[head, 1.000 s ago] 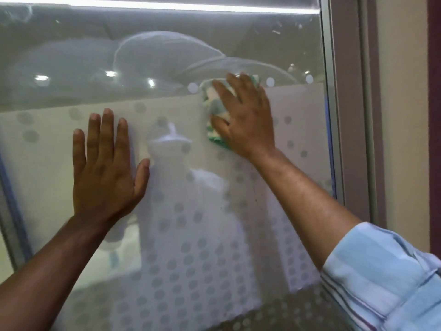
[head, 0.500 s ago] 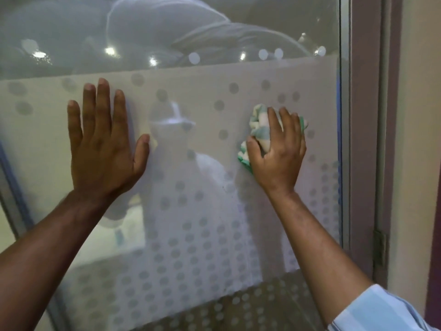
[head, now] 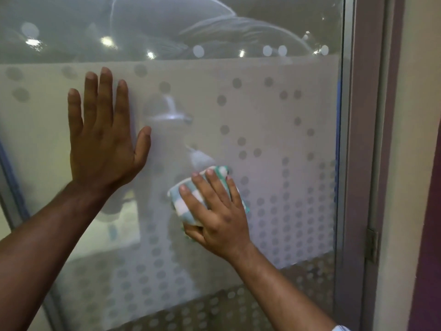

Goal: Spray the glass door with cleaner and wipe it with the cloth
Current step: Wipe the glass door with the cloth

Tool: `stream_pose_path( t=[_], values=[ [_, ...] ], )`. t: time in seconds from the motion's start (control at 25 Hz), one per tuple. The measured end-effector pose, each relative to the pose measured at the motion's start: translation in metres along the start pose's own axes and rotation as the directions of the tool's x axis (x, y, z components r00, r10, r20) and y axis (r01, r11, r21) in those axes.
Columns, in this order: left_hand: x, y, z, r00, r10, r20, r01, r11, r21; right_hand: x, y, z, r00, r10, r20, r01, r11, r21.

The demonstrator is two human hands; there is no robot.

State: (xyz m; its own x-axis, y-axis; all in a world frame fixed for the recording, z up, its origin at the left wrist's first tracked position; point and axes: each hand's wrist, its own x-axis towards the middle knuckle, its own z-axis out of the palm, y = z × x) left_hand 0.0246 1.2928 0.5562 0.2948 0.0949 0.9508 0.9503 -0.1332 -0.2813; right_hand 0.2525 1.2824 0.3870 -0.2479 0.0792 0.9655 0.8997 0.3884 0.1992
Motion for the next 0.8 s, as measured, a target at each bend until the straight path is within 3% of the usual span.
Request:
stream_pose_path(
  t=[0.12, 0.28, 0.44, 0.64, 0.72, 0.8],
  values=[
    [0.0, 0.001, 0.0, 1.0, -0.006, 0.001, 0.006, 1.0, -0.009, -0.018, 0.039, -0.009, 0.999, -0.033, -0.017, 0.031, 0.998, -0.061],
    [0.0, 0.002, -0.002, 1.0, -0.002, 0.006, 0.002, 1.0, -0.013, -0.014, 0.101, -0.023, 0.971, 0.199, -0.133, -0.21, 0.974, -0.081],
    [0.001, 0.001, -0.002, 1.0, 0.007, 0.019, -0.007, 1.0, 0.003, -0.024, 0.122, -0.023, 0.841, 0.477, -0.257, -0.501, 0.865, -0.033],
    [0.001, 0.001, -0.003, 0.999, 0.002, 0.036, -0.003, 1.0, 0.029, -0.057, 0.088, -0.005, 0.578, 0.745, -0.332, -0.758, 0.641, 0.119],
    [0.002, 0.003, -0.004, 0.999, -0.004, 0.049, 0.002, 0.999, 0.033, -0.059, 0.062, 0.003, 0.547, 0.769, -0.33, -0.775, 0.614, 0.147],
    [0.002, 0.002, -0.005, 0.998, -0.009, 0.069, 0.006, 0.999, 0.049, -0.052, 0.037, 0.008, 0.578, 0.749, -0.324, -0.754, 0.642, 0.14]
  ],
)
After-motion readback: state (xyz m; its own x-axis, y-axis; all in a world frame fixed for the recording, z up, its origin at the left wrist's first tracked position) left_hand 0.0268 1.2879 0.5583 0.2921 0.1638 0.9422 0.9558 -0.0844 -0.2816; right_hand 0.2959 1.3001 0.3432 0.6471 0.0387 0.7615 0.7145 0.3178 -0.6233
